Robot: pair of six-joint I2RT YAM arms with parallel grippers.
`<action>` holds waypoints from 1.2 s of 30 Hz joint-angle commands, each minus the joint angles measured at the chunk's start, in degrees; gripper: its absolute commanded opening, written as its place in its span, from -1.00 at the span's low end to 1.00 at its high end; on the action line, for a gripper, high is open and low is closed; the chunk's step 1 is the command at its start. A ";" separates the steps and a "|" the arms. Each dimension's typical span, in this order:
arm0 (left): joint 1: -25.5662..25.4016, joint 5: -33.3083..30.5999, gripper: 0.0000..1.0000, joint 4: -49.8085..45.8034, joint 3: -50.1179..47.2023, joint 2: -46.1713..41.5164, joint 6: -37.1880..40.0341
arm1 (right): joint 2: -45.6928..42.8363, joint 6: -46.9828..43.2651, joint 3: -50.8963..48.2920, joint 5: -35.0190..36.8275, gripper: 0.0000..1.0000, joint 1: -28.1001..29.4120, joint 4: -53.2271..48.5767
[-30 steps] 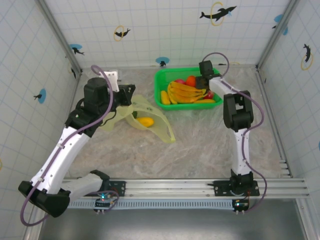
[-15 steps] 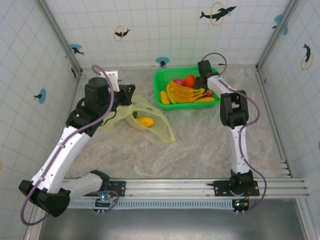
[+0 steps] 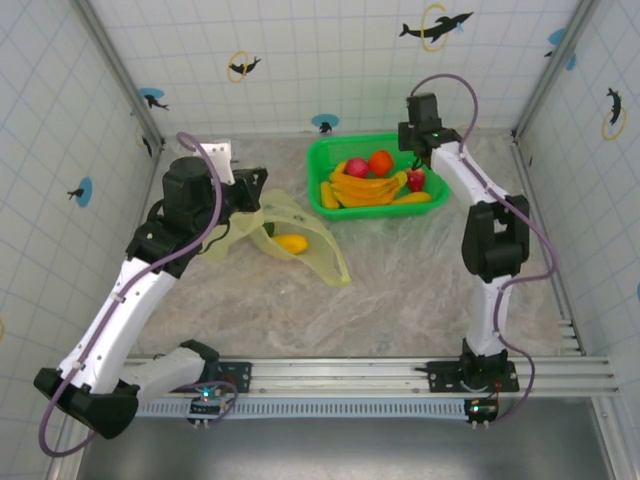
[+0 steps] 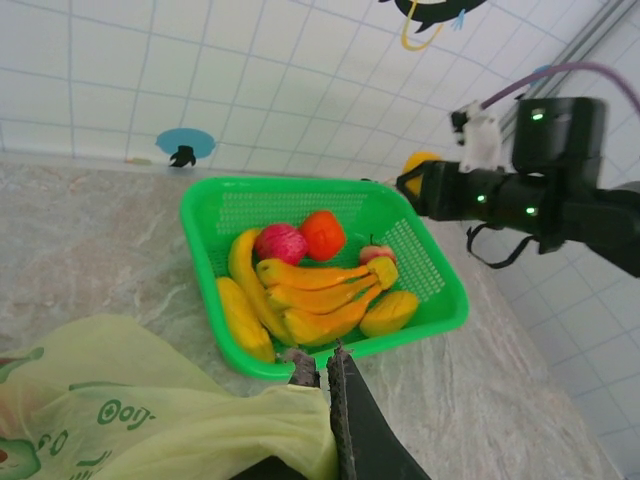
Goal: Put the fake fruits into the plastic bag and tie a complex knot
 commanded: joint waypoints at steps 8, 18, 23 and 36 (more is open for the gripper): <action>-0.45 1.19 -0.82 0.20 1.64 -1.32 -0.53 | -25.97 1.72 -25.37 -16.27 0.00 13.21 13.58; -0.48 1.05 -0.82 0.23 0.64 -2.84 -0.32 | -39.10 2.12 -46.63 -24.44 0.00 35.67 22.63; -0.48 1.18 -0.82 0.37 0.36 -3.50 -0.44 | -35.33 1.63 -47.24 -19.60 0.01 40.15 21.44; -0.44 5.37 -0.83 1.78 -1.25 -4.62 0.31 | -15.00 1.07 -30.57 -13.87 0.01 37.03 16.76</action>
